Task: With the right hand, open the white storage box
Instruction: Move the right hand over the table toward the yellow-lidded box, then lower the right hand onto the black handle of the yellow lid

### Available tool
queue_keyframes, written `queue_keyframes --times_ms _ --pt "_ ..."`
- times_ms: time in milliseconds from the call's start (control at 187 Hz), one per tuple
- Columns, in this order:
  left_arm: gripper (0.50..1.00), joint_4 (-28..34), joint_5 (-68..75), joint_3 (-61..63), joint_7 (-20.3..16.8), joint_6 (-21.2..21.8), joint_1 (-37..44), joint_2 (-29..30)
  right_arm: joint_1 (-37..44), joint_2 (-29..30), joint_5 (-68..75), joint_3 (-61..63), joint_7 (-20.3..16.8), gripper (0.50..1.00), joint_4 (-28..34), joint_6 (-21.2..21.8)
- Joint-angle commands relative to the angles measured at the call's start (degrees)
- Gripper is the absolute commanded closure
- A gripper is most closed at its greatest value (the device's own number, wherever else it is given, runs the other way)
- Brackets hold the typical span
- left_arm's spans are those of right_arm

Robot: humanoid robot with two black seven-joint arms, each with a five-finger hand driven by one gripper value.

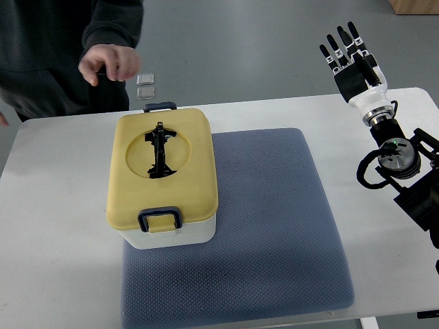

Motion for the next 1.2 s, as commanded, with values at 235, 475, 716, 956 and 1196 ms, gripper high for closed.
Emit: queue_keyframes --times_ms 235,475,716,956,1196 --pt "0.5 -0.79 0.07 0.79 -0.2 0.0 1.67 0.0 0.43 -0.09 -0.1 -0.53 -0.17 0.57 0.09 0.14" --pt "0.5 -0.61 0.07 0.7 -0.29 -0.44 1.67 0.0 5.08 -0.88 -14.15 -2.11 -0.44 0.57 0.09 0.58" --pt "0.5 -0.44 0.07 0.7 -0.2 -0.71 2.02 0.0 19.4 -7.47 -46.32 -15.45 -0.18 0.57 2.46 3.74" --pt "0.5 -0.35 0.07 0.7 -0.2 -0.79 2.02 0.0 36.82 -14.24 -64.35 -40.69 3.6 0.57 13.8 1.11" --pt "0.5 -0.61 0.07 0.7 -0.2 -0.79 2.02 0.0 38.84 -12.48 -97.13 -47.64 11.51 0.572 21.01 -17.53"
